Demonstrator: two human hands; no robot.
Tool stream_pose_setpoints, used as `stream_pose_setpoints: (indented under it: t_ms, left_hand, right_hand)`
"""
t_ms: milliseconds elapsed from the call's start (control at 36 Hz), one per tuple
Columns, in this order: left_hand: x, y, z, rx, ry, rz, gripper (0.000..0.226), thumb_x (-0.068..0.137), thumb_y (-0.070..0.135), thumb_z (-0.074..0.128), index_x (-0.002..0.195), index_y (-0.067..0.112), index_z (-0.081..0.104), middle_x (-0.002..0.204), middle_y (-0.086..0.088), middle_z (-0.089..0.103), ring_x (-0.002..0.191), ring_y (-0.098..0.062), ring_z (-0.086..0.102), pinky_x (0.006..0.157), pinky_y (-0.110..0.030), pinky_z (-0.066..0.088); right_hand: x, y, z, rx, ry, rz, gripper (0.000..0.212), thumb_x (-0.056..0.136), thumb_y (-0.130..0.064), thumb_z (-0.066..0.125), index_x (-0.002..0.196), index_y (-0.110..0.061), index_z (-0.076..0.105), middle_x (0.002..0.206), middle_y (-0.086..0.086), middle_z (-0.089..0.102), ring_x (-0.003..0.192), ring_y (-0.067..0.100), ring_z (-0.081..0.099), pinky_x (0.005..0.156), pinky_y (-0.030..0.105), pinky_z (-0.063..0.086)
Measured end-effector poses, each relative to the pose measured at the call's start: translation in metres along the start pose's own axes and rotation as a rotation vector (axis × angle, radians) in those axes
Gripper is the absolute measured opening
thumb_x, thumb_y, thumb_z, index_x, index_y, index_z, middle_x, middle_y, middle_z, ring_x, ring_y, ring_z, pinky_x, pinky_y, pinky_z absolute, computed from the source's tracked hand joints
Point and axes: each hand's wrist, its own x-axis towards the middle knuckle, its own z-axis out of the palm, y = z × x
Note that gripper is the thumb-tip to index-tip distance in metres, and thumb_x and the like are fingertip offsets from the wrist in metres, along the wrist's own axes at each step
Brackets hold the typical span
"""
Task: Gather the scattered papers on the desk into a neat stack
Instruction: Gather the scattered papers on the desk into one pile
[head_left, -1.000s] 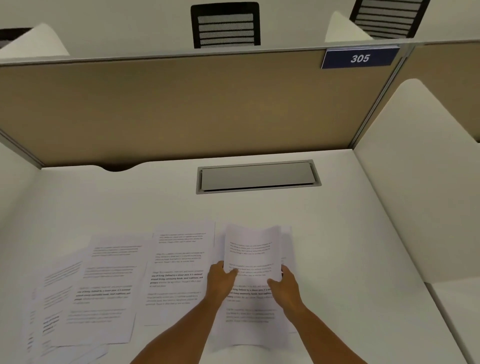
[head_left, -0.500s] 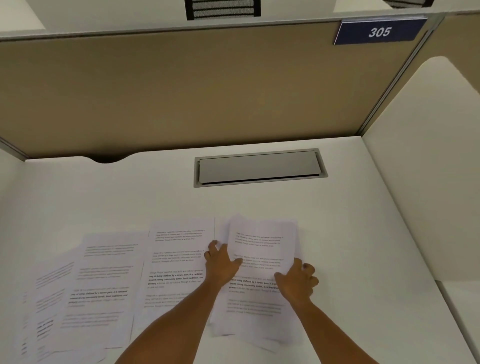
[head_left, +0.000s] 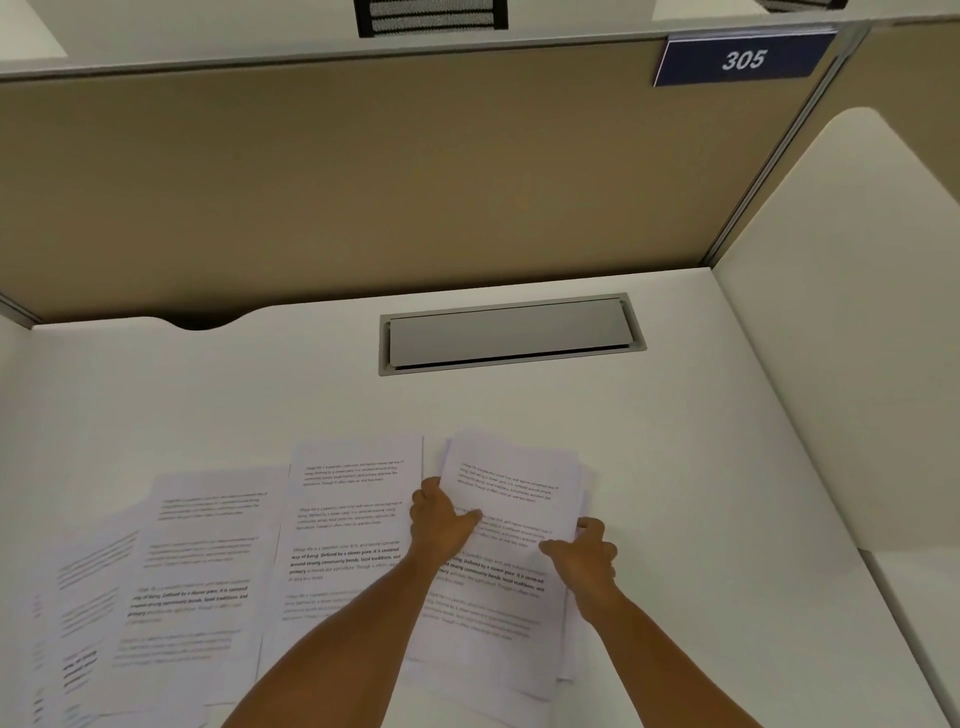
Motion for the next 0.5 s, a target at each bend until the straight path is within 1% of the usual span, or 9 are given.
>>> stream_pose_setpoints:
  t_ms: [139, 194, 222, 278, 306, 361, 417, 472, 500]
  left_hand:
    - [-0.006, 0.001, -0.003, -0.177, 0.021, -0.032, 0.089, 0.079, 0.015, 0.081, 0.145, 0.004, 0.023, 0.143, -0.019, 0.033, 0.131, -0.034, 0.043, 0.110, -0.043, 0.043]
    - [-0.009, 0.001, -0.004, -0.254, 0.008, -0.061, 0.087, 0.081, 0.014, 0.079, 0.145, 0.004, 0.022, 0.141, -0.018, 0.040, 0.127, -0.032, 0.048, 0.104, -0.039, 0.046]
    - [-0.010, 0.000, -0.005, -0.292, -0.005, -0.076, 0.082, 0.082, 0.015, 0.078, 0.144, 0.004, 0.024, 0.136, -0.017, 0.047, 0.120, -0.029, 0.053, 0.098, -0.036, 0.050]
    - [-0.014, -0.004, -0.007, -0.352, -0.033, -0.100, 0.068, 0.083, 0.016, 0.076, 0.138, 0.005, 0.037, 0.125, -0.013, 0.059, 0.105, -0.025, 0.061, 0.088, -0.032, 0.055]
    - [-0.015, -0.006, -0.008, -0.378, -0.047, -0.108, 0.059, 0.083, 0.015, 0.076, 0.133, 0.004, 0.046, 0.121, -0.012, 0.064, 0.103, -0.025, 0.064, 0.089, -0.035, 0.057]
    - [-0.018, -0.009, -0.010, -0.462, -0.090, -0.124, 0.045, 0.082, 0.012, 0.078, 0.122, 0.000, 0.062, 0.111, -0.013, 0.072, 0.100, -0.029, 0.070, 0.093, -0.044, 0.058]
    - [-0.023, -0.010, -0.014, -0.558, -0.153, -0.134, 0.037, 0.080, 0.009, 0.079, 0.114, -0.001, 0.068, 0.101, -0.014, 0.076, 0.094, -0.031, 0.073, 0.088, -0.045, 0.060]
    - [-0.030, -0.010, -0.018, -0.588, -0.258, -0.114, 0.035, 0.079, 0.008, 0.081, 0.111, 0.000, 0.071, 0.097, -0.012, 0.079, 0.089, -0.028, 0.076, 0.080, -0.039, 0.062]
    - [-0.033, -0.010, -0.020, -0.587, -0.311, -0.094, 0.033, 0.079, 0.009, 0.081, 0.110, 0.001, 0.072, 0.095, -0.010, 0.080, 0.088, -0.027, 0.077, 0.077, -0.037, 0.062]
  right_hand:
    - [-0.001, 0.011, -0.003, 0.124, -0.028, 0.028, 0.088, 0.082, -0.018, 0.077, 0.149, -0.017, 0.020, 0.147, 0.017, 0.029, 0.119, 0.035, 0.048, 0.088, 0.043, 0.047]
    - [-0.001, 0.014, -0.005, 0.172, -0.036, 0.046, 0.089, 0.083, -0.016, 0.077, 0.150, -0.015, 0.019, 0.148, 0.017, 0.032, 0.123, 0.037, 0.048, 0.090, 0.045, 0.048]
    - [-0.002, 0.015, -0.006, 0.200, -0.040, 0.050, 0.087, 0.083, -0.015, 0.076, 0.150, -0.013, 0.020, 0.147, 0.018, 0.036, 0.121, 0.036, 0.050, 0.091, 0.045, 0.049]
    - [-0.005, 0.017, -0.008, 0.253, -0.045, 0.043, 0.083, 0.084, -0.012, 0.075, 0.149, -0.009, 0.023, 0.144, 0.019, 0.045, 0.109, 0.031, 0.054, 0.085, 0.040, 0.049]
    - [-0.006, 0.018, -0.009, 0.273, -0.045, 0.040, 0.081, 0.085, -0.010, 0.074, 0.149, -0.007, 0.025, 0.143, 0.020, 0.047, 0.106, 0.029, 0.053, 0.083, 0.037, 0.046]
    - [-0.008, 0.022, -0.011, 0.289, -0.038, 0.048, 0.076, 0.085, -0.009, 0.073, 0.148, -0.003, 0.030, 0.141, 0.020, 0.050, 0.114, 0.032, 0.055, 0.084, 0.035, 0.044]
    - [-0.009, 0.027, -0.013, 0.288, -0.049, 0.051, 0.060, 0.085, -0.010, 0.073, 0.138, 0.001, 0.045, 0.132, 0.019, 0.058, 0.115, 0.035, 0.059, 0.084, 0.036, 0.048]
    - [-0.011, 0.031, -0.016, 0.282, -0.065, 0.023, 0.032, 0.084, -0.010, 0.073, 0.113, 0.003, 0.065, 0.115, 0.020, 0.070, 0.101, 0.035, 0.067, 0.085, 0.039, 0.053]
    - [-0.013, 0.033, -0.017, 0.280, -0.063, 0.001, 0.022, 0.085, -0.011, 0.073, 0.103, 0.000, 0.069, 0.108, 0.019, 0.073, 0.095, 0.034, 0.069, 0.086, 0.040, 0.055]
